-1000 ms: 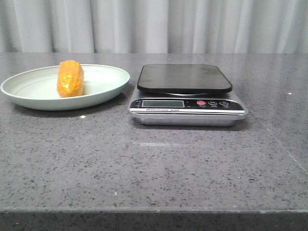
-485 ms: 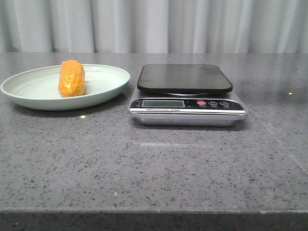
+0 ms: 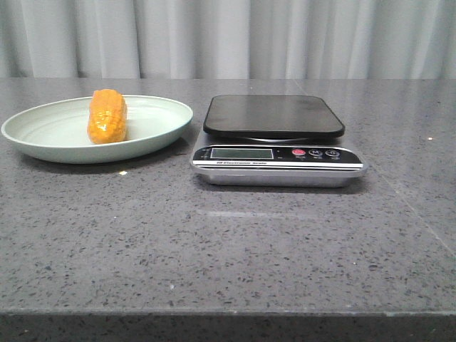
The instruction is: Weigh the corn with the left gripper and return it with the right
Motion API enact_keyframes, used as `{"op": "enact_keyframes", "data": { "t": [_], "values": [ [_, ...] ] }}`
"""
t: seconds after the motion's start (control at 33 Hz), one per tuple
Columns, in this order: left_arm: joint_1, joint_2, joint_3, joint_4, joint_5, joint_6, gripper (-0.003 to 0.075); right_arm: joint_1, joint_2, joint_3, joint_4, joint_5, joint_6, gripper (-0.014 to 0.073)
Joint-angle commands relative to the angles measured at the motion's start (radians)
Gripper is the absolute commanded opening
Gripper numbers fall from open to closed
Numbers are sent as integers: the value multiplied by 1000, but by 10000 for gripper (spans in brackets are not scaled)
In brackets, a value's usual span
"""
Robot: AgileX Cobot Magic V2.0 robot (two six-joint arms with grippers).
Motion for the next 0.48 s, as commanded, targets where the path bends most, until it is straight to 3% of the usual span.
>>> {"op": "enact_keyframes", "data": {
  "t": [0.0,0.45],
  "values": [
    [-8,13,-24,4,-81,1,133,-4,-155,75,3,-119,-40,570],
    [-8,13,-24,4,-81,1,133,-4,-776,446,20,-339,-43,566]
  ]
}}
